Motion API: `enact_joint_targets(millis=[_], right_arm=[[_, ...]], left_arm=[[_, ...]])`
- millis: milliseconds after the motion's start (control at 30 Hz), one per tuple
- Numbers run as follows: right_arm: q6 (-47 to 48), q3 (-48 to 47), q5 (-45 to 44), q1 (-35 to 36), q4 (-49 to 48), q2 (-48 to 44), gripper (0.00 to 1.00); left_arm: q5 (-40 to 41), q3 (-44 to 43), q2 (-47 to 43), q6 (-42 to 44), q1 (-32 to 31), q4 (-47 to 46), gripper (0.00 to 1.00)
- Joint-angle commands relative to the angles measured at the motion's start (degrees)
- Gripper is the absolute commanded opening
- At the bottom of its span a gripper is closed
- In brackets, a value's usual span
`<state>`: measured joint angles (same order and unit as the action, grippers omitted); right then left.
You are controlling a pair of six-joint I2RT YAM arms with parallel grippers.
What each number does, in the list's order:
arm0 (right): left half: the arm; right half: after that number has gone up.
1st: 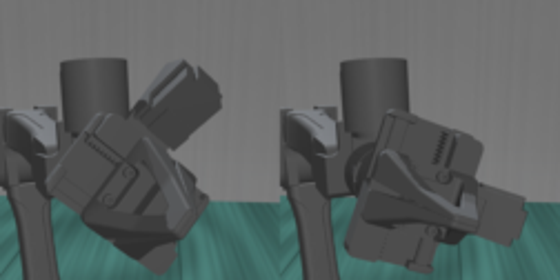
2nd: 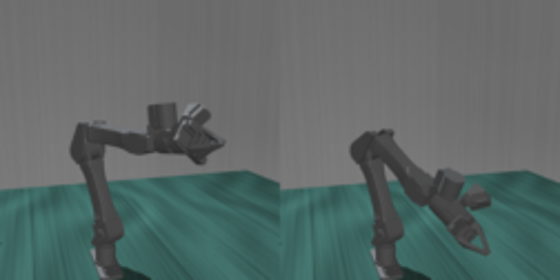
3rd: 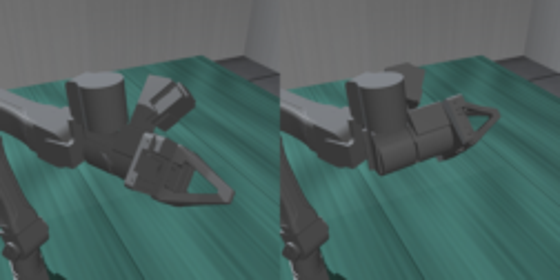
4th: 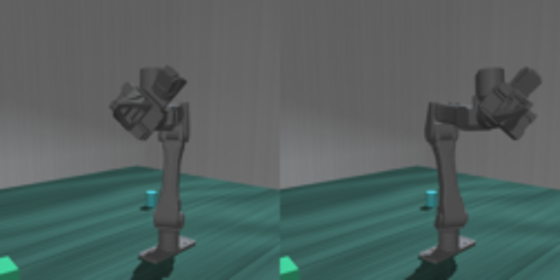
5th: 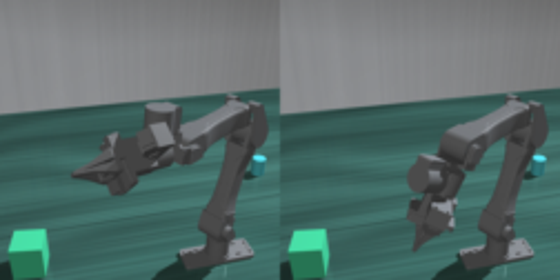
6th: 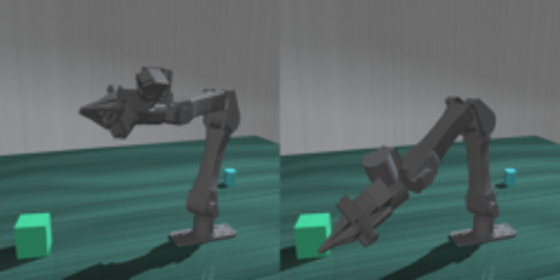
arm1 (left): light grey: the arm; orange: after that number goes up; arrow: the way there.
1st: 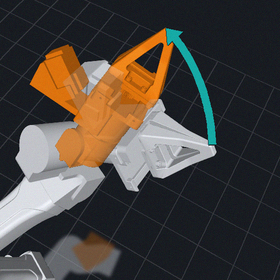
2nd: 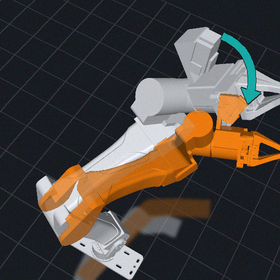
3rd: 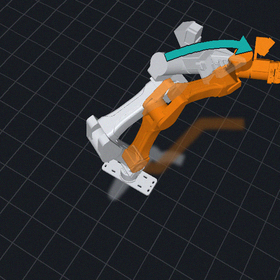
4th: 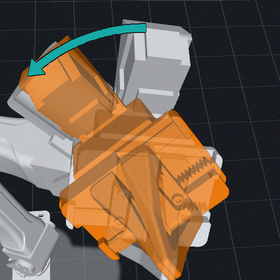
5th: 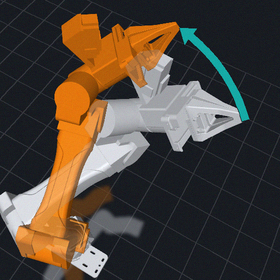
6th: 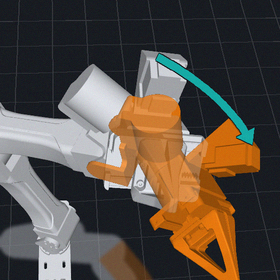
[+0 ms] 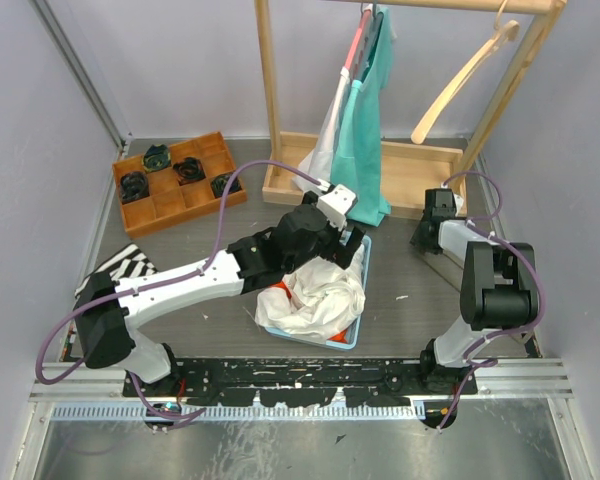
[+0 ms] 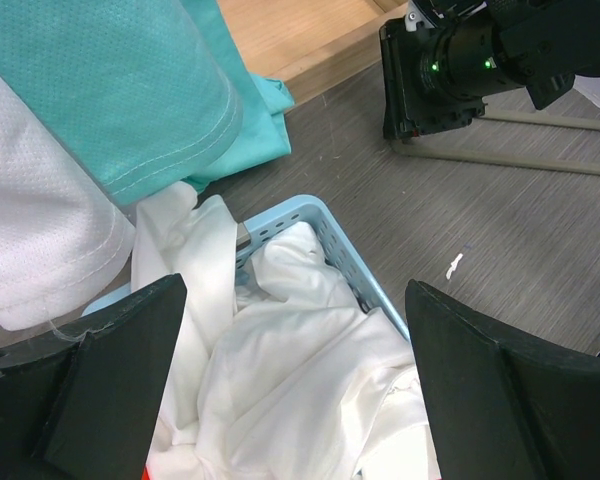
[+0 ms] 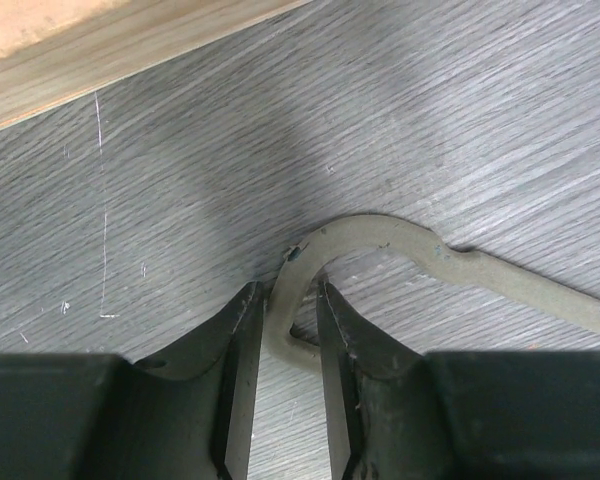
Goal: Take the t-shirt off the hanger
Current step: Pick up the hanger at the center of the board.
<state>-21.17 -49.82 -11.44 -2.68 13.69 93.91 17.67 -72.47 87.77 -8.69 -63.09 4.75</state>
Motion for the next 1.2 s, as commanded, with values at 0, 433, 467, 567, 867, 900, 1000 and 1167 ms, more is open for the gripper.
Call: enact_joint_targets(millis=[0,433,467,567,867,900,1000,1167], right_arm=[[-0.8,0.3,-0.1,0.5,-2.1,1.4,0.32],[-1.6,0.2,0.3,2.0,-0.1,-2.7,0.15],[-1.9,0.2,0.4,2.2,0.2,-3.4,0.14],[-2.4,0.4,1.0,2.8,1.0,-5.7,0.14],[-4.2,0.7,1.8,5.6,3.4,-11.7,0.15],[-4.5,0.8,1.8,6.1,3.6,-12.3,0.15],[-5.2,1.1,1.9,7.6,4.0,-13.9,0.14],[-6.5,1.0,1.9,10.6,4.9,-16.7,0.14]], left_arm=[[0.6,0.7,-2.2,-0.5,0.4,-2.0,0.98],[1.1,0.9,-2.2,-0.4,0.8,-2.1,0.98],[1.1,0.9,-2.2,-0.4,0.9,-2.1,0.98],[1.5,1.0,-2.5,-0.3,0.9,-1.9,0.98],[2.5,1.4,-4.6,0.0,0.9,-1.0,0.98],[2.7,1.5,-4.7,0.0,0.9,-0.8,0.98],[3.3,1.8,-5.4,0.0,0.9,-0.3,0.98],[4.1,2.0,-6.8,0.0,0.9,0.6,0.98]])
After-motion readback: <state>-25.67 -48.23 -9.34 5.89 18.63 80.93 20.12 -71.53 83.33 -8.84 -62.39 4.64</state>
